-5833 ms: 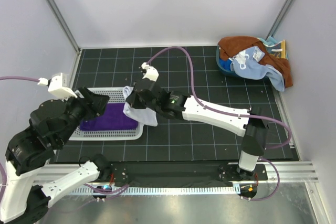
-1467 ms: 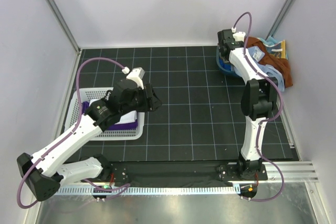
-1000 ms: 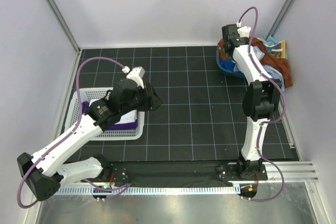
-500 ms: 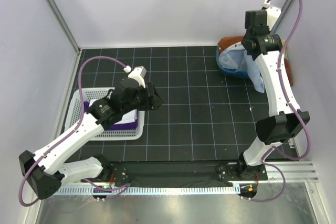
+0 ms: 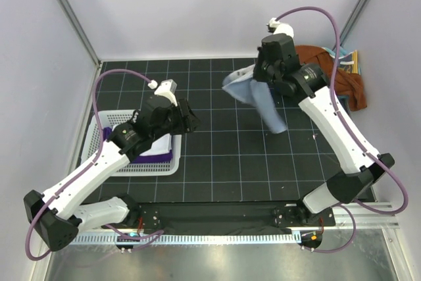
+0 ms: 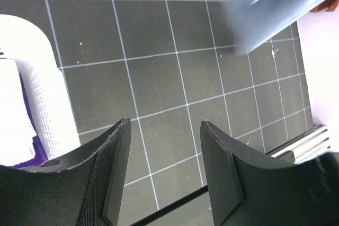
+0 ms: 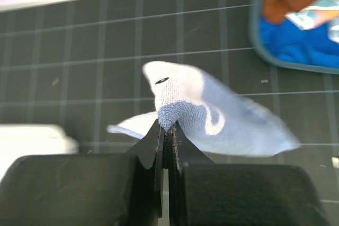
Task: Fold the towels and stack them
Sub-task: Move the towel to the center of the board
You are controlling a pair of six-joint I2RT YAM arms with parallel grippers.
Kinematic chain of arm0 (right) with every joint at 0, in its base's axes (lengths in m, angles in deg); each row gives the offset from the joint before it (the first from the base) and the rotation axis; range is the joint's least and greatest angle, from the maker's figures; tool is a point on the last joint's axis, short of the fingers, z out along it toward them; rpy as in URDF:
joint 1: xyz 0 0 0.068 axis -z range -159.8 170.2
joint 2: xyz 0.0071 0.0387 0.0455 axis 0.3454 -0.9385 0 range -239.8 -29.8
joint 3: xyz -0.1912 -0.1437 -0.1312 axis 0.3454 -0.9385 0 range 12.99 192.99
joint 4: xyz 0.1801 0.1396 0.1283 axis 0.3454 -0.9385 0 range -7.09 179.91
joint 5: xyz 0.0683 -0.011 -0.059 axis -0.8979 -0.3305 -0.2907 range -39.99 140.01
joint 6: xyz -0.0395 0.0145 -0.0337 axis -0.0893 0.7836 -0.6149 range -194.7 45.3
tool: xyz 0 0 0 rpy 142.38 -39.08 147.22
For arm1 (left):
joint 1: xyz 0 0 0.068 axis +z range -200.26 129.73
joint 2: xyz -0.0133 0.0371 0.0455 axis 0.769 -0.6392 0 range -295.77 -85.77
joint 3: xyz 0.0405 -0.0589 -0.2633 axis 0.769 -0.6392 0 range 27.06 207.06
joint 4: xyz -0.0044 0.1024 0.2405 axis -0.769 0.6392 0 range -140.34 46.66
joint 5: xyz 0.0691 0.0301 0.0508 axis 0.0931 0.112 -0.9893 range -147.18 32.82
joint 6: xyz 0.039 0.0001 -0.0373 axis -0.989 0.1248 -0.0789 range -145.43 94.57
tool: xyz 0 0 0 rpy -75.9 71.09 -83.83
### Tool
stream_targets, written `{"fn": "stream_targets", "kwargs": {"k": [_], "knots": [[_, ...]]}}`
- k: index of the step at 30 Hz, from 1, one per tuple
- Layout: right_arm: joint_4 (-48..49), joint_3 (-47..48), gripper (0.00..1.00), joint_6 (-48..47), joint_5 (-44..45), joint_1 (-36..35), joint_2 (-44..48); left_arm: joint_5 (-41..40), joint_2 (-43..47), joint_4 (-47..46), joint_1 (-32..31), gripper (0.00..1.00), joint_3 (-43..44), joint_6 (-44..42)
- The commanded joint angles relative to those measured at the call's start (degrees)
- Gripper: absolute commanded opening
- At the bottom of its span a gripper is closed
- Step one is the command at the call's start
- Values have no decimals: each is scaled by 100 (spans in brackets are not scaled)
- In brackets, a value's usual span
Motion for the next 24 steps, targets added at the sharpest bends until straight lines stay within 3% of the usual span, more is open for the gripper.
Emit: {"fn": "stream_targets", "kwargs": {"k": [1,6,11,13,16,18,24], "knots": [[339,-7,1,227,-179,-336,435,-174,102,-337,80,59,73,141],[760,-857,1,516,-337,-513,884,-227,216,-329,133,59,64,167],[1279,-3159,5,877,-451,-329,1306,-156,42,-329,142,59,-15,211],[1587,-4227,13,1070,-721,109,1490,-95,-55,-363,142,59,-94,246],[1991,-5346,36,1211,-1065,837,1719,37,-275,-600,142,59,-340,343],[2097,-5639,47,1220,-1075,1016,1807,98,-546,-785,142,59,-454,396],[1957,-5650,57,1238,-856,1025,2035,274,-1487,-970,133,57,-218,326]]}}
